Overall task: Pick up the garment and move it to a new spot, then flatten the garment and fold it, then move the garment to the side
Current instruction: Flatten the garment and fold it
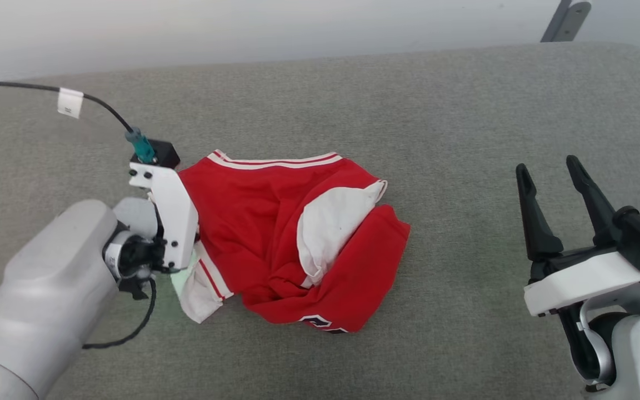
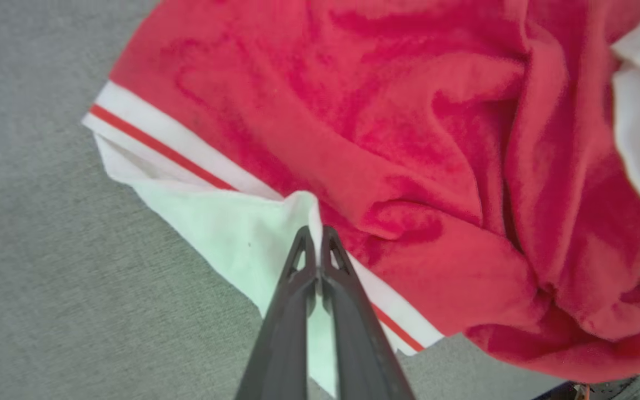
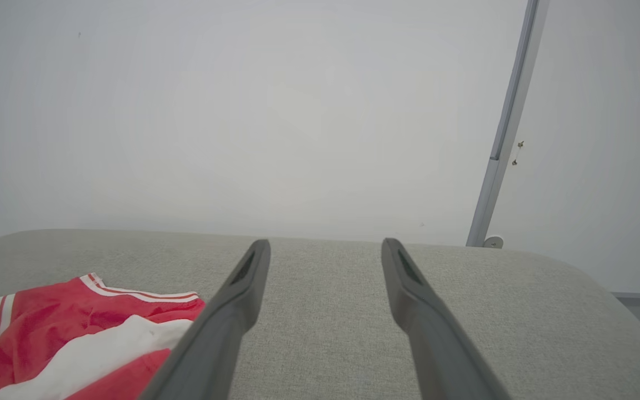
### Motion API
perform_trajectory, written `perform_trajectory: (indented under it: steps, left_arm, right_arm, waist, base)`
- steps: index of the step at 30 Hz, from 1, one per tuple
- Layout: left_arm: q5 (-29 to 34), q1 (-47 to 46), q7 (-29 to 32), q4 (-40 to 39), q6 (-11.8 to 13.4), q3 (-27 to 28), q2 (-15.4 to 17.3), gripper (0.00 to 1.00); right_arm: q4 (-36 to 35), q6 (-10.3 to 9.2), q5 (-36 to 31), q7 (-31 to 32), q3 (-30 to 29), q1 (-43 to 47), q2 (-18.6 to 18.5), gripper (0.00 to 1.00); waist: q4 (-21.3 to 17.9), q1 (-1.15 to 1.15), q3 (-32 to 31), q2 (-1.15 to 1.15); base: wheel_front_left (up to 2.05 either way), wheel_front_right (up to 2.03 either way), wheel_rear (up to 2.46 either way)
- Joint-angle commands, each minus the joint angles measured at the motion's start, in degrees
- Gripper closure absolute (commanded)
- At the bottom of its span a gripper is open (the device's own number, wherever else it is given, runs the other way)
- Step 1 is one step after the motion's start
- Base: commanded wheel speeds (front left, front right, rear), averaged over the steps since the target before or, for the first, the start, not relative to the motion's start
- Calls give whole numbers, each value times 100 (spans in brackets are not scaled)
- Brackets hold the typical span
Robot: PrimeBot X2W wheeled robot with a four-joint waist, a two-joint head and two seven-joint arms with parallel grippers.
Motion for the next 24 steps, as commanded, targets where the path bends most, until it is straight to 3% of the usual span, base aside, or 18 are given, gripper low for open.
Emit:
perform_trajectory:
  steps: [1, 7, 19, 20, 21, 22, 23, 24]
  left_arm:
    - [-35, -92, -53, 25, -22, 49, 23, 100]
    - [-81, -119, -199, 20, 25, 176, 154, 100]
    - [-215, 463, -299, -121, 591, 321, 813, 100]
    - [-255, 511, -324, -133, 620, 347, 826, 90]
    - [-249, 555, -351, -140, 633, 370, 828, 71]
    - [-261, 592, -373, -143, 632, 380, 831, 42]
    - [-283, 621, -411, -151, 648, 399, 840, 0]
    - [-302, 638, -443, -157, 674, 422, 841, 0]
  right_arm:
    - [-19, 1, -32, 5, -32, 14, -6, 0]
    - [-46, 1, -48, 19, -81, 44, 19, 0]
    - [-127, 1, -62, 49, -167, 111, 18, 0]
    - [-128, 1, -61, 49, -172, 111, 23, 0]
    - [-127, 1, -59, 51, -178, 113, 25, 0]
    - [-125, 1, -61, 52, -180, 111, 26, 0]
    - [-122, 1, -62, 56, -178, 107, 27, 0]
    - [-121, 1, -62, 59, -173, 102, 30, 0]
  waist:
    - [52, 0, -15, 0]
    - [142, 0, -41, 0]
    - [218, 0, -6, 0]
    - [224, 0, -6, 0]
    - [230, 0, -6, 0]
    - [236, 0, -7, 0]
    - [243, 0, -10, 0]
    - [249, 0, -14, 0]
  base:
    - [0, 0, 0]
    - [0, 0, 0]
    - [0, 0, 0]
    - [0, 0, 0]
    - [0, 0, 0]
    - [0, 0, 0]
    - [0, 0, 0]
    - [0, 0, 0]
